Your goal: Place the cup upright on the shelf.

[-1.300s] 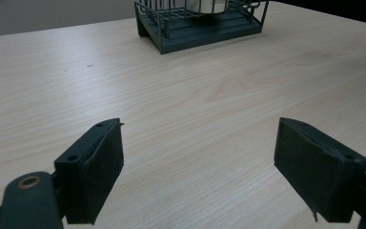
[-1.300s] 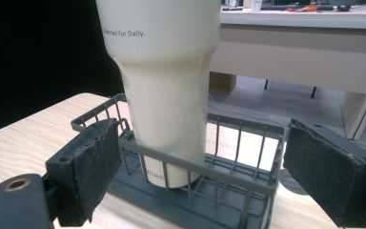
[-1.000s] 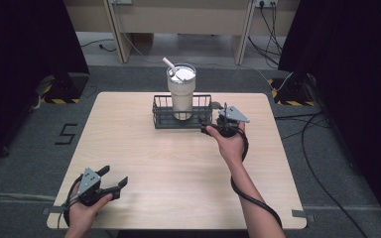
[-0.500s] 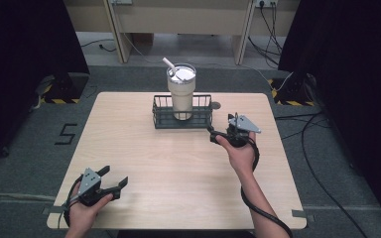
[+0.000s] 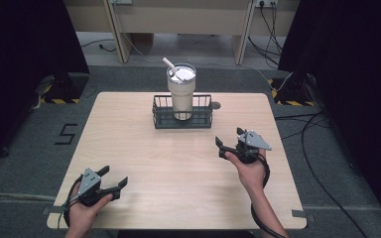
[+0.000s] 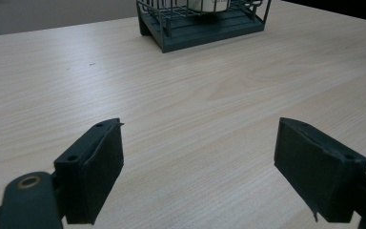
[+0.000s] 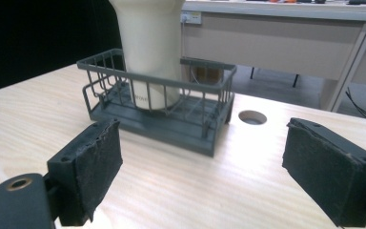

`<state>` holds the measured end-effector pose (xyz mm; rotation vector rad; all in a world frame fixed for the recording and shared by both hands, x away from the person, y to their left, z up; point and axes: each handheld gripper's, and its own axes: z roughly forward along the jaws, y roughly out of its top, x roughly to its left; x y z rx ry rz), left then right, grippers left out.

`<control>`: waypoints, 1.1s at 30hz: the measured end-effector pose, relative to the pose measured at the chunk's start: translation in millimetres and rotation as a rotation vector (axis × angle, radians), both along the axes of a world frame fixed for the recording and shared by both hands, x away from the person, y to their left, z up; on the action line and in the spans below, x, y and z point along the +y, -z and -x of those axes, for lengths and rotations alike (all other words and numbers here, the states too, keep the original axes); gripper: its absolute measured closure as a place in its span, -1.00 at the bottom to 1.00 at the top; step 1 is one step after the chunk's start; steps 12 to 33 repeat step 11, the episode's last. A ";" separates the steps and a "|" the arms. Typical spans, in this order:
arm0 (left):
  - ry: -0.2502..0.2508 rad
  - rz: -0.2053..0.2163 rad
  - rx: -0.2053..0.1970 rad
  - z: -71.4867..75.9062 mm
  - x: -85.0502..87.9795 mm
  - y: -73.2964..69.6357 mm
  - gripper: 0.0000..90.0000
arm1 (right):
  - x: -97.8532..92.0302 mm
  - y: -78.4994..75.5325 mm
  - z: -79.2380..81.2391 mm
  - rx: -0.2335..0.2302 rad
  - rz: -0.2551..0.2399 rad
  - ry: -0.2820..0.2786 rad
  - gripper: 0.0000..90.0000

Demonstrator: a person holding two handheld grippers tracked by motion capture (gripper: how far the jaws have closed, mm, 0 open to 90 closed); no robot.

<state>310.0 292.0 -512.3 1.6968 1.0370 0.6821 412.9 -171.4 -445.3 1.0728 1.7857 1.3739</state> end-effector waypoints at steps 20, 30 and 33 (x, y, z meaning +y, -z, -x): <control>0.002 -0.007 -0.001 -0.6 -1.2 0.3 -0.64 | -19.8 23.5 41.7 0.035 0.001 0.007 -0.70; 0.002 -0.007 -0.001 -0.6 -1.2 0.3 -0.64 | -19.8 23.5 41.7 0.035 0.001 0.007 -0.70; 0.002 -0.007 -0.001 -0.6 -1.2 0.3 -0.64 | -19.8 23.5 41.7 0.035 0.001 0.007 -0.70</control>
